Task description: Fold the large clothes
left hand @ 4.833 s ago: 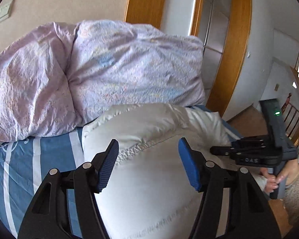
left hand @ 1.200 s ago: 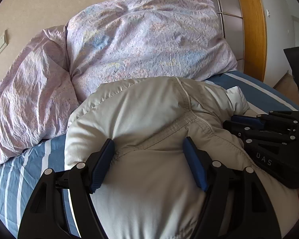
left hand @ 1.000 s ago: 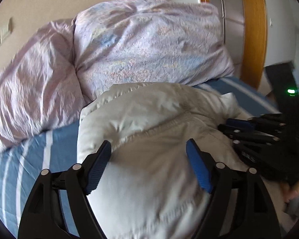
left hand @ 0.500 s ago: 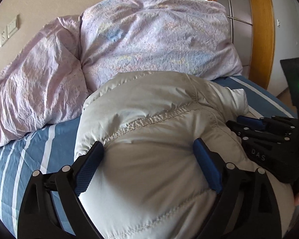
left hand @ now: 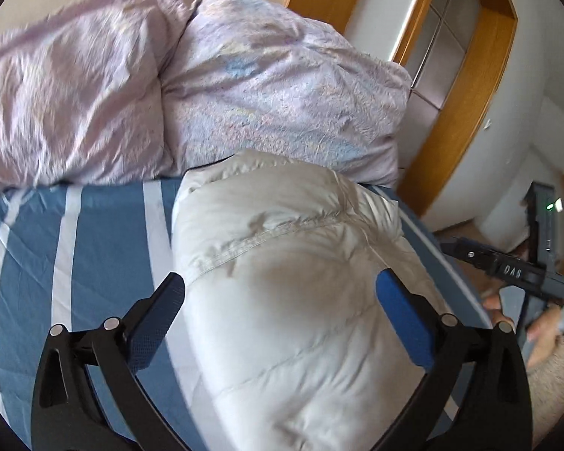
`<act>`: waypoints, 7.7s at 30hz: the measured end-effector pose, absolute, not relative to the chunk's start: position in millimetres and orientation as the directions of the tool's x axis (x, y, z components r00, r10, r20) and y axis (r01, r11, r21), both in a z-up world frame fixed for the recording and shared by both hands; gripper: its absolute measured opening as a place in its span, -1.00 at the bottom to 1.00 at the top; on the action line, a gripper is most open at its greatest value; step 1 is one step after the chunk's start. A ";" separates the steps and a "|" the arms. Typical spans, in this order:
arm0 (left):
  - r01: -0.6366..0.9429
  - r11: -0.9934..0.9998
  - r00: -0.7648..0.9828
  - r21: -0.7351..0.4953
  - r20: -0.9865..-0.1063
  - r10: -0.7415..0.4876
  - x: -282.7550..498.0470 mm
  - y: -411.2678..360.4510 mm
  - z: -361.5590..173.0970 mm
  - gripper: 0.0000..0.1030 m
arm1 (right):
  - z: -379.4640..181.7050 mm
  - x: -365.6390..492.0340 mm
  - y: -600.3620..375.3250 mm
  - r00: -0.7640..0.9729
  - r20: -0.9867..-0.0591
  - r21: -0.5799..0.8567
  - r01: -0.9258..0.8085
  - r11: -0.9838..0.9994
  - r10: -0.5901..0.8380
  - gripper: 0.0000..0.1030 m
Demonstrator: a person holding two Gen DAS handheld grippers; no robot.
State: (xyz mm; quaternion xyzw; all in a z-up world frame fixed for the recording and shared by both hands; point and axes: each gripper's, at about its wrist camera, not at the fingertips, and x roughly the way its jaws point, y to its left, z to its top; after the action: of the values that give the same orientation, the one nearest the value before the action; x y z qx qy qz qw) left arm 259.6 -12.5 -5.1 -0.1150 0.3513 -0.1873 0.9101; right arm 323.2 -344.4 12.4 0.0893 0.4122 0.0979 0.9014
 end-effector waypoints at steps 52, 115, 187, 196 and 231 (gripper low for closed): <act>0.210 0.826 0.571 -0.522 -0.621 -0.537 292.7 -9.7 -74.1 0.97 | -105.8 390.2 -343.0 0.102 -0.575 0.802 -0.125 0.584 0.812 0.97; -0.117 0.904 0.792 -0.411 -0.588 -0.165 279.2 162.0 -54.9 0.59 | -60.7 438.3 -121.7 0.210 -0.697 0.576 -0.404 0.710 0.685 0.61; -0.241 0.971 0.785 -0.005 -0.589 0.192 311.4 101.2 -40.5 0.97 | -27.1 415.2 -103.9 0.557 -0.636 0.267 -0.491 0.829 0.534 0.15; -0.252 0.968 0.750 -0.003 -0.632 0.194 344.9 108.1 -47.8 0.97 | -57.7 471.2 -72.8 0.532 -0.739 0.201 -0.413 0.888 0.414 0.22; -0.160 0.987 0.760 0.008 -0.638 0.128 280.4 77.6 -52.6 0.97 | -64.1 402.5 -129.4 0.498 -0.740 0.236 -0.437 0.868 0.452 0.53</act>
State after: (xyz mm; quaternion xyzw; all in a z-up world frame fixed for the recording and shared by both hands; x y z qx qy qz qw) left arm 280.4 77.6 -52.6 -0.0236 0.3380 0.0770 0.9377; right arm 402.5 -129.4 -64.1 0.0088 0.4305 0.2568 0.8653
